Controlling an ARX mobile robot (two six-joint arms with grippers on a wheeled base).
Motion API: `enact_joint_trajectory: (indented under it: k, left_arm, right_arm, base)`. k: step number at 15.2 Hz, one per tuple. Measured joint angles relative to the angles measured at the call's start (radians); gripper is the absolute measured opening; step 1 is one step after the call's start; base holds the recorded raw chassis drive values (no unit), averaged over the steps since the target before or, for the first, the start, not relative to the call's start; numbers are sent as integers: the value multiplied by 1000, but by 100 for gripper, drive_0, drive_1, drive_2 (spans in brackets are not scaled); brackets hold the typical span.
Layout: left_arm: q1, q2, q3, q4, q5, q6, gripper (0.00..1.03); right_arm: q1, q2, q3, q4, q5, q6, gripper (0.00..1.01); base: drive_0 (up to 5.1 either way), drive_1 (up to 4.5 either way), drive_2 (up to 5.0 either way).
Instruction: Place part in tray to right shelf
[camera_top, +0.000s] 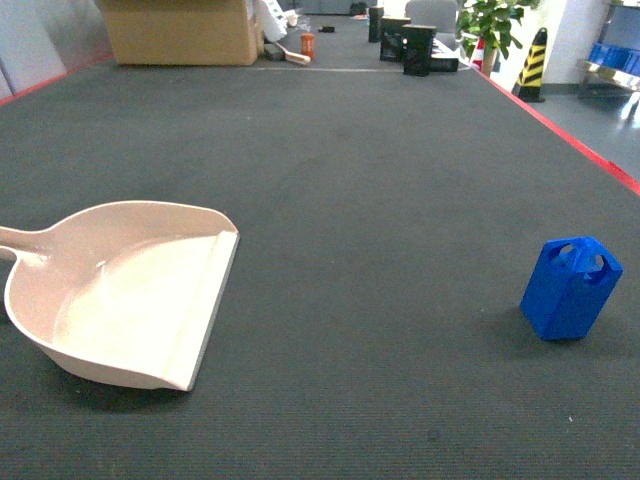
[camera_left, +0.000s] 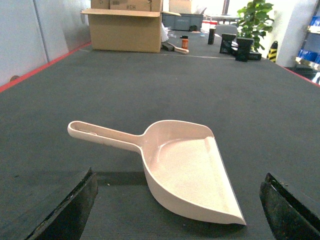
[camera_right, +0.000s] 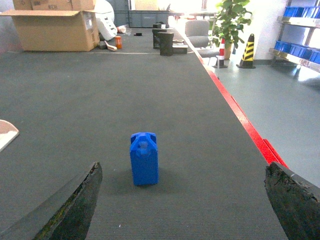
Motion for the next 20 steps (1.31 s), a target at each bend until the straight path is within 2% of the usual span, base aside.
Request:
enact_joint_trajectory:
  k: [20]
  left_arm:
    - [0, 0, 0, 0, 0, 0, 98]
  right_arm:
    - [0, 0, 0, 0, 0, 0, 98]
  base:
    - [0, 0, 0]
